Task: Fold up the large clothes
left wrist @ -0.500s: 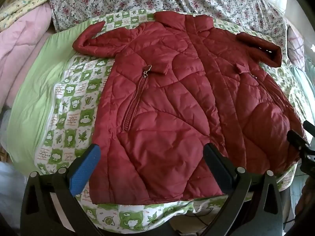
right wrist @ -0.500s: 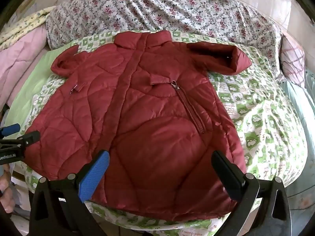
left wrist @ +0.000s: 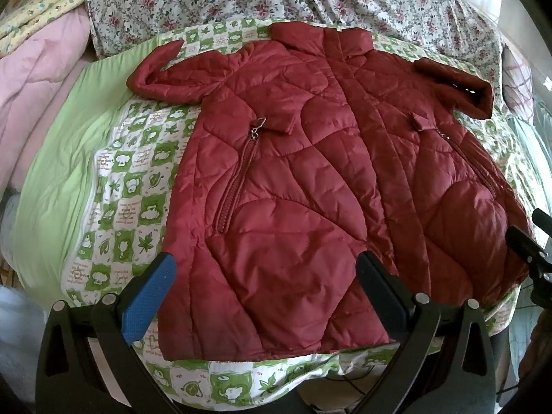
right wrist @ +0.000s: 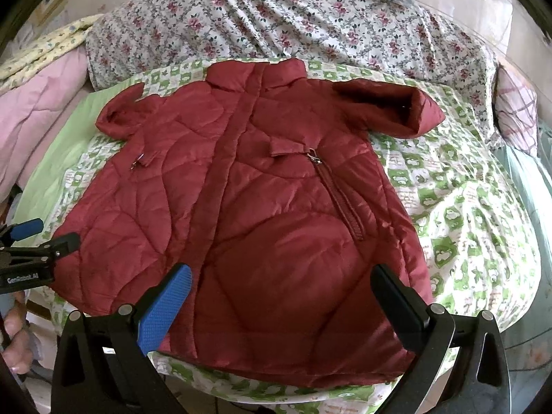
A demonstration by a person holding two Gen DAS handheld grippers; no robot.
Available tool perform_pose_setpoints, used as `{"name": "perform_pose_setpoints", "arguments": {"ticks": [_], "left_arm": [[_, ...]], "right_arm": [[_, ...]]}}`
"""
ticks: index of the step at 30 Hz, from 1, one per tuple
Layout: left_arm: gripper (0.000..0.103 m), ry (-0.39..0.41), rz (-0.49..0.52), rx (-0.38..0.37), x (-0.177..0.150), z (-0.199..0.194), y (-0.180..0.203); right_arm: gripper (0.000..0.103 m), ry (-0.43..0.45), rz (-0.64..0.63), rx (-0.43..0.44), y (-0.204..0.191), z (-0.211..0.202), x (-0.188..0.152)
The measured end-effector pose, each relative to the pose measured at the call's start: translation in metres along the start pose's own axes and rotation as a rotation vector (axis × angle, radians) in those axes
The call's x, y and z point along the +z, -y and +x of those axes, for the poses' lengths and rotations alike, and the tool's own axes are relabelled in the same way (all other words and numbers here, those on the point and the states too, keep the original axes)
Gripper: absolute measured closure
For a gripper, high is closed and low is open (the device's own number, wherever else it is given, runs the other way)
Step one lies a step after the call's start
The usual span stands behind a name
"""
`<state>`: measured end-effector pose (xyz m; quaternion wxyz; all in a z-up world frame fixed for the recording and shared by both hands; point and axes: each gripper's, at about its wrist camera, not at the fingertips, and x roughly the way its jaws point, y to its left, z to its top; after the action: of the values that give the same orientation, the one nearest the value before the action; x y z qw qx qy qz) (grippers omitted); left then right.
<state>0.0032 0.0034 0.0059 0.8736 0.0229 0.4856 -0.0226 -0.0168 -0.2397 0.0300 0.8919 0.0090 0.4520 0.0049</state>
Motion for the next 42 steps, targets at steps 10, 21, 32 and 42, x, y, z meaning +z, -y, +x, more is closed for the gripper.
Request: {"name": "perform_pose_setpoints", "arguments": {"ticks": [10, 21, 32, 42], "left_arm": [[0.000, -0.017, 0.029, 0.035, -0.002, 0.004, 0.001], [0.000, -0.029, 0.062, 0.087, -0.003, 0.008, 0.003], [0.000, -0.032, 0.058, 0.064, -0.001, 0.011, 0.003], [0.000, -0.016, 0.053, 0.057, 0.002, 0.015, 0.003]], "right_arm": [[0.000, 0.002, -0.007, 0.018, -0.003, 0.000, -0.004], [0.000, -0.004, -0.008, 0.030, -0.004, 0.004, -0.004], [0.000, -0.007, -0.016, 0.027, -0.004, 0.005, -0.003], [0.000, 0.005, -0.022, 0.032, -0.006, 0.008, -0.001]]}}
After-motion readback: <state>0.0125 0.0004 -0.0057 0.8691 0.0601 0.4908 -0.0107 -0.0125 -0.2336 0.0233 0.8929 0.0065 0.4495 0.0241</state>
